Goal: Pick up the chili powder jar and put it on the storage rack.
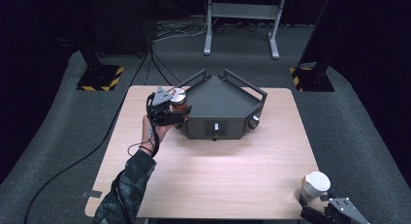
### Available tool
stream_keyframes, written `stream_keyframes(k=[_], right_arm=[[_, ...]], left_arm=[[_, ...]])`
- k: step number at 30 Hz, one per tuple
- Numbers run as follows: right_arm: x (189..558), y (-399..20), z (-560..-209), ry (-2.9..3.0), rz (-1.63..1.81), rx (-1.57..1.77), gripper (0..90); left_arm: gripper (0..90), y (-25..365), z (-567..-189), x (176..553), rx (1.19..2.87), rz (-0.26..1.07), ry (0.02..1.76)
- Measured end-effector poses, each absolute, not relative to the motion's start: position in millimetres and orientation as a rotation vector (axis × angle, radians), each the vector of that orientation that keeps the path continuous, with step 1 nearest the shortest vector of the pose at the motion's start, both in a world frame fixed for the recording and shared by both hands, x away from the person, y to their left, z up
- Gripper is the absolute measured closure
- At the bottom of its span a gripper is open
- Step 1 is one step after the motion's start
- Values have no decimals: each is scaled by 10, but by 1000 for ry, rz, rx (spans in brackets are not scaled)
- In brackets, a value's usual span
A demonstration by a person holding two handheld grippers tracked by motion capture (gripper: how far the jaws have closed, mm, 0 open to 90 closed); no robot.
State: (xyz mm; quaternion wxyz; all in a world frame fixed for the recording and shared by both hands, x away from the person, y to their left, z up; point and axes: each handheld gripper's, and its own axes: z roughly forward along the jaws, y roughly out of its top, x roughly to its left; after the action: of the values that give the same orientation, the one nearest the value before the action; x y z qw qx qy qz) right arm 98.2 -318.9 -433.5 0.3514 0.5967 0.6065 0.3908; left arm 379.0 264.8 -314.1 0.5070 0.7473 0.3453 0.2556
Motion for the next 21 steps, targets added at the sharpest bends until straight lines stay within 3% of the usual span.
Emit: stream_keyframes(k=[21], right_arm=[[985,-3198,-4330,1576,1008,1543,0]], left_arm=[[318,2469,-3112,4040,1839,613,846]])
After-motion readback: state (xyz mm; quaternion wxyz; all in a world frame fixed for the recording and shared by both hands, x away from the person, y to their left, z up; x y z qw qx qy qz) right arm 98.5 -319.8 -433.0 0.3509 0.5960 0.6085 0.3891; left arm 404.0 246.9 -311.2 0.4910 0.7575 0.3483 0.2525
